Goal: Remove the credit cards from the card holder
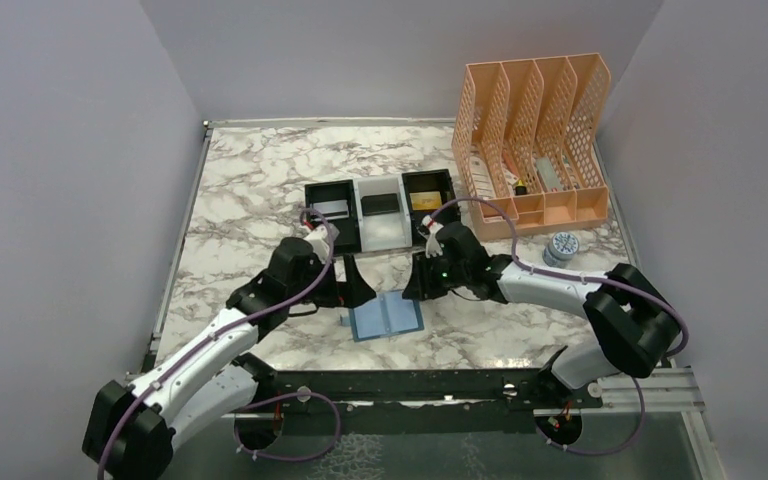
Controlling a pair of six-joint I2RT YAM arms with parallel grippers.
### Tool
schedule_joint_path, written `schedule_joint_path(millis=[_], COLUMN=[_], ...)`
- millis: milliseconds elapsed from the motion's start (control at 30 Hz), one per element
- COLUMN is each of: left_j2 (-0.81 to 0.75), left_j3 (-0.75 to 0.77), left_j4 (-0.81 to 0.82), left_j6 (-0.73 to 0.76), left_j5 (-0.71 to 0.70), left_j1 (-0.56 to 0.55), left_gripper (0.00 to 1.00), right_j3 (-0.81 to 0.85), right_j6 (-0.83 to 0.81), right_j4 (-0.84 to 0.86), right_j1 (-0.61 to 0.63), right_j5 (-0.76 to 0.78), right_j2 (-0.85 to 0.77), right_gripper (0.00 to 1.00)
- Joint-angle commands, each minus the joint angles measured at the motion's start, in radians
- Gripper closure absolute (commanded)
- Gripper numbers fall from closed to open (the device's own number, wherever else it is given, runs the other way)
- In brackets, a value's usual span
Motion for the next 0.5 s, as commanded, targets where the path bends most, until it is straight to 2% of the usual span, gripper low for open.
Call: schedule_joint_path(millis=[0,167,267,467], left_j2=[0.083,0.181,0.212,0.224], left_j3=[-0.012,-0.011,-0.022,-0.046], left_j4=[0.096,0.049,0.016,-0.017], left_j6=[-0.094,-0.148,-0.150,-0.151], left_j5=[0.038,-0.184,-0.224,-0.283], left_j1=[-0.127,-0.249,-0.260,-0.264], left_gripper=[0.11,0.20,0.22,0.34], right_j3=[-0.082,-0.092,-0.106,-0.089], right_j6=[0.199,0.230,0.239,0.224], right_j4=[0.021,-0.013,-0.005,0.012], right_j1=[0.001,0.001,0.000,0.001], right_j5=[-0.089,-0.038,-0.038,-0.089], right_j2=[-0.028,-0.004,0.006,0.057], right_gripper=[0.71,0.73,0.74,0.79])
